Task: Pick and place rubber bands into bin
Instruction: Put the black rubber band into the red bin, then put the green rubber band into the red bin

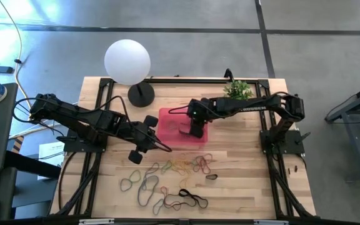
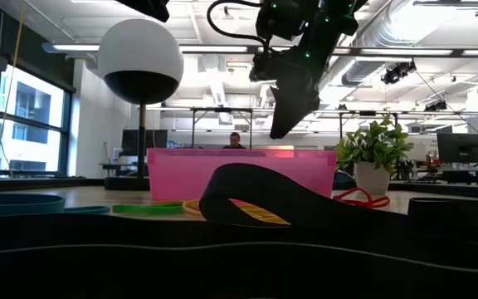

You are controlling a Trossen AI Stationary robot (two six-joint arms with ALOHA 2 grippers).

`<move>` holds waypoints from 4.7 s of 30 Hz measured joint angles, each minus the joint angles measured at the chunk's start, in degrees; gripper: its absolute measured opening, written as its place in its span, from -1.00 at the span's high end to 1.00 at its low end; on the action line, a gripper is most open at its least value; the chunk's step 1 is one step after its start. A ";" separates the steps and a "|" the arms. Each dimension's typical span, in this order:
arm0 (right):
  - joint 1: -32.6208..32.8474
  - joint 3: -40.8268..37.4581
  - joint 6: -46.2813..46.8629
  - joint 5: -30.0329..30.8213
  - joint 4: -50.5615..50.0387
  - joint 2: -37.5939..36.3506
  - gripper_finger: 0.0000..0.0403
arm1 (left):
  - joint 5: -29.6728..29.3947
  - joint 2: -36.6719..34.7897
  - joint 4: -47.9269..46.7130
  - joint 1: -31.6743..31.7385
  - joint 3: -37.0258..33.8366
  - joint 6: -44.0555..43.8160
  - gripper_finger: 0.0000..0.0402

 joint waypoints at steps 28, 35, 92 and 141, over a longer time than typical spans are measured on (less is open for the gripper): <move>33.00 0.02 21.12 9.72 -19.59 -12.12 0.01 | 11.72 0.24 -1.07 -16.25 -20.44 -19.87 0.45; 45.09 0.02 40.10 27.40 -23.54 -12.70 0.00 | 0.09 1.82 3.83 -22.10 -21.41 -21.28 0.45; 53.31 0.02 56.69 34.53 -26.65 -12.66 0.02 | 8.68 17.42 13.17 -15.34 -25.51 -24.45 0.93; 50.42 -0.02 55.62 36.54 -25.99 -12.61 0.02 | -5.30 21.03 9.95 22.16 -0.39 9.49 1.00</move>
